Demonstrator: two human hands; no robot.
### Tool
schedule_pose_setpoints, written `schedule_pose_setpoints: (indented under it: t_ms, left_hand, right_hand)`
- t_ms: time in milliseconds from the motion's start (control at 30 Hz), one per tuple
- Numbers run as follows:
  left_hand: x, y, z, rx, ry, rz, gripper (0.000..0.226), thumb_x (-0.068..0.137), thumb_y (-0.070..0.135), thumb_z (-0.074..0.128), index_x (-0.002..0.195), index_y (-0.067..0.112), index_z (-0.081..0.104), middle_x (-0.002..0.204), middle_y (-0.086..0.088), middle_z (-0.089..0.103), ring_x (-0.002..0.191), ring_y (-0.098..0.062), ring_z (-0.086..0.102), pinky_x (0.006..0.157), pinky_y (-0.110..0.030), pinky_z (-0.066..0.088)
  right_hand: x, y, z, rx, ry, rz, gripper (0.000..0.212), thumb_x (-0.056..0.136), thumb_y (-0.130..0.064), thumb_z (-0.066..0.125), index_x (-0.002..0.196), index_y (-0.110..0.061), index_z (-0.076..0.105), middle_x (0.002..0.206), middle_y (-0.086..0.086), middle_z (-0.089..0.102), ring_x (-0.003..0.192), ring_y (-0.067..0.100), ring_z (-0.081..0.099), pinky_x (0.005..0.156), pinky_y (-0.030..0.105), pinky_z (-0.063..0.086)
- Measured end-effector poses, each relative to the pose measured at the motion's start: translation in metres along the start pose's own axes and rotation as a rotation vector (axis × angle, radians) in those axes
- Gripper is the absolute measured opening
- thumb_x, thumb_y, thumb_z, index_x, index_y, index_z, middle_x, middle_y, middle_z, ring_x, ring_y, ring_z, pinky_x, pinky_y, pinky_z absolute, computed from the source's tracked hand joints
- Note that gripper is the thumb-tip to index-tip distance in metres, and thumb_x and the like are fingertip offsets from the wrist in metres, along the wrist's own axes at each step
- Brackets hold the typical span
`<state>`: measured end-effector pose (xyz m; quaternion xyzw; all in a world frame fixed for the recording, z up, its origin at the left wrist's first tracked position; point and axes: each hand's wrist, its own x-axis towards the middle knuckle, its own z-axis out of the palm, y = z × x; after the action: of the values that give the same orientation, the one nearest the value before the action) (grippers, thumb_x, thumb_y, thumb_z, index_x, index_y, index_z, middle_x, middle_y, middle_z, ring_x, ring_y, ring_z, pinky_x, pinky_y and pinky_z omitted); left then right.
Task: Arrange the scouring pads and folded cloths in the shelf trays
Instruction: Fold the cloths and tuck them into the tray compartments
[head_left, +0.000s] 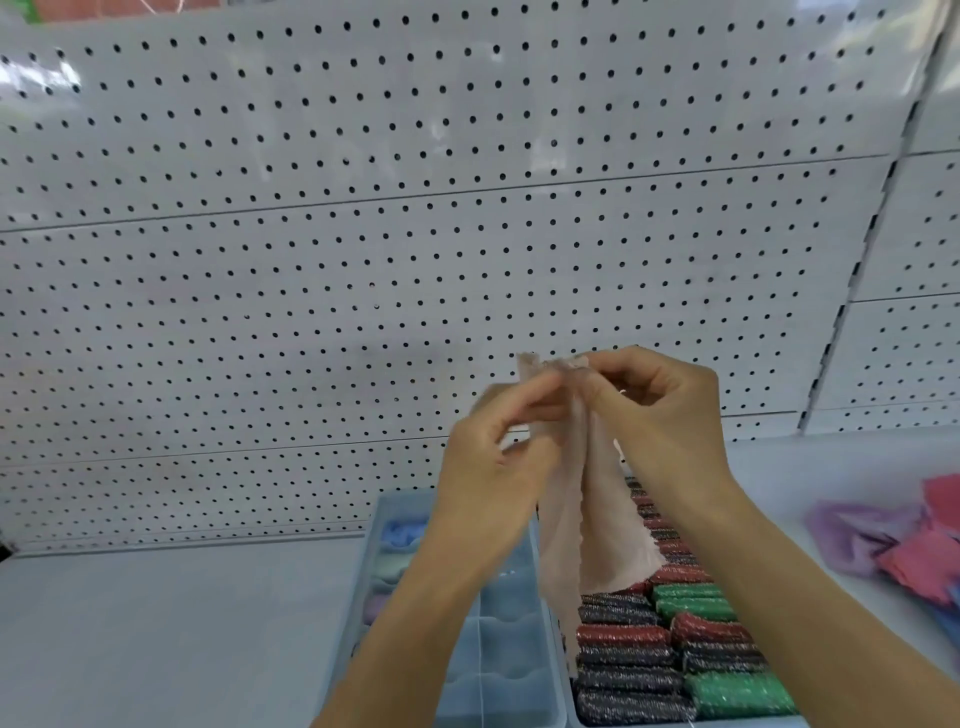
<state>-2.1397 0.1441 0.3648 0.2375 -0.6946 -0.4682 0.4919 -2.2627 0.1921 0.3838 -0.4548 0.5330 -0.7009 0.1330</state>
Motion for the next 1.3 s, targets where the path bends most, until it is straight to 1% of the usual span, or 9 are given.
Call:
schedule_pose_setpoints:
  t_ms: [100, 233, 367, 500, 633, 800, 933, 1067, 1300]
  left_hand:
    - [0.017, -0.01, -0.016, 0.126, 0.283, -0.12, 0.06, 0.079, 0.018, 0.078, 0.129, 0.036, 0.05, 0.117, 0.013, 0.051, 0.106, 0.001, 0.054, 0.084, -0.018, 0.047]
    - [0.032, -0.023, -0.03, -0.197, -0.093, -0.4, 0.043, 0.071, 0.03, 0.076, 0.112, 0.022, 0.067, 0.113, 0.006, 0.071, 0.11, -0.013, 0.062, 0.089, -0.028, 0.048]
    - [0.036, -0.019, -0.032, -0.382, -0.039, -0.329, 0.027, 0.072, 0.028, 0.07, 0.094, 0.014, 0.075, 0.095, -0.005, 0.075, 0.086, -0.019, 0.069, 0.077, -0.033, 0.057]
    - [0.041, -0.013, -0.032, -0.196, -0.026, -0.19, 0.04, 0.079, 0.032, 0.072, 0.092, -0.005, 0.067, 0.077, -0.024, 0.056, 0.069, -0.031, 0.051, 0.064, -0.036, 0.045]
    - [0.04, 0.001, -0.021, -0.054, -0.145, -0.117, 0.023, 0.083, 0.031, 0.072, 0.084, 0.009, 0.074, 0.068, -0.021, 0.048, 0.06, -0.026, 0.037, 0.055, -0.03, 0.034]
    - [0.036, -0.004, -0.023, -0.124, -0.111, -0.156, 0.02, 0.088, 0.024, 0.068, 0.101, 0.009, 0.067, 0.076, -0.016, 0.07, 0.069, -0.026, 0.062, 0.066, -0.035, 0.05]
    - [0.017, -0.028, -0.025, -0.064, -0.306, -0.285, 0.023, 0.085, 0.015, 0.072, 0.105, 0.006, 0.067, 0.096, -0.012, 0.075, 0.091, -0.029, 0.072, 0.081, -0.042, 0.059]
    - [-0.009, -0.06, -0.032, 0.048, -0.43, -0.428, 0.032, 0.084, 0.027, 0.074, 0.094, -0.002, 0.069, 0.098, -0.018, 0.072, 0.088, -0.029, 0.07, 0.085, -0.042, 0.055]
    - [-0.015, -0.073, -0.057, -0.484, 0.002, -0.518, 0.026, 0.079, 0.02, 0.073, 0.101, 0.007, 0.07, 0.097, -0.009, 0.076, 0.086, -0.02, 0.072, 0.07, -0.027, 0.058]
  right_hand:
    - [0.007, -0.008, -0.005, 0.142, -0.008, 0.08, 0.013, 0.083, -0.001, 0.068, 0.076, -0.012, 0.07, 0.064, -0.007, 0.068, 0.061, 0.005, 0.06, 0.061, 0.017, 0.049]
    - [0.015, -0.015, -0.012, 0.324, -0.08, 0.177, 0.011, 0.086, 0.0, 0.062, 0.077, -0.006, 0.064, 0.06, -0.005, 0.06, 0.051, 0.004, 0.051, 0.05, 0.015, 0.043]
    - [0.02, -0.008, -0.024, 0.292, -0.112, 0.235, 0.018, 0.086, -0.004, 0.061, 0.072, -0.014, 0.066, 0.063, 0.0, 0.053, 0.056, 0.012, 0.042, 0.052, 0.021, 0.037]
    - [0.026, 0.0, -0.035, 0.175, -0.098, 0.192, 0.011, 0.083, -0.007, 0.063, 0.088, -0.017, 0.065, 0.082, -0.002, 0.073, 0.073, 0.015, 0.064, 0.071, 0.034, 0.048]
    - [0.03, -0.016, -0.028, -0.295, -0.454, 0.003, 0.05, 0.072, -0.047, 0.074, 0.118, -0.034, 0.059, 0.108, -0.02, 0.068, 0.103, -0.004, 0.061, 0.086, 0.02, 0.046]
    - [0.04, -0.031, -0.013, -0.433, -0.492, -0.069, 0.011, 0.079, -0.026, 0.075, 0.079, -0.017, 0.068, 0.076, -0.009, 0.067, 0.069, -0.002, 0.057, 0.065, 0.01, 0.045]
    - [0.05, -0.044, -0.011, -0.47, -0.482, -0.111, 0.013, 0.084, -0.023, 0.071, 0.076, -0.016, 0.064, 0.079, 0.011, 0.068, 0.071, 0.016, 0.058, 0.072, 0.026, 0.048]
    - [0.061, -0.056, -0.021, -0.487, -0.392, -0.184, 0.013, 0.086, -0.024, 0.069, 0.077, -0.016, 0.064, 0.084, 0.003, 0.069, 0.083, 0.012, 0.064, 0.072, 0.009, 0.046]
    - [0.062, -0.034, -0.054, -0.384, -0.212, -0.036, 0.018, 0.09, -0.028, 0.064, 0.085, -0.012, 0.06, 0.078, 0.012, 0.071, 0.067, 0.018, 0.054, 0.066, 0.032, 0.041]
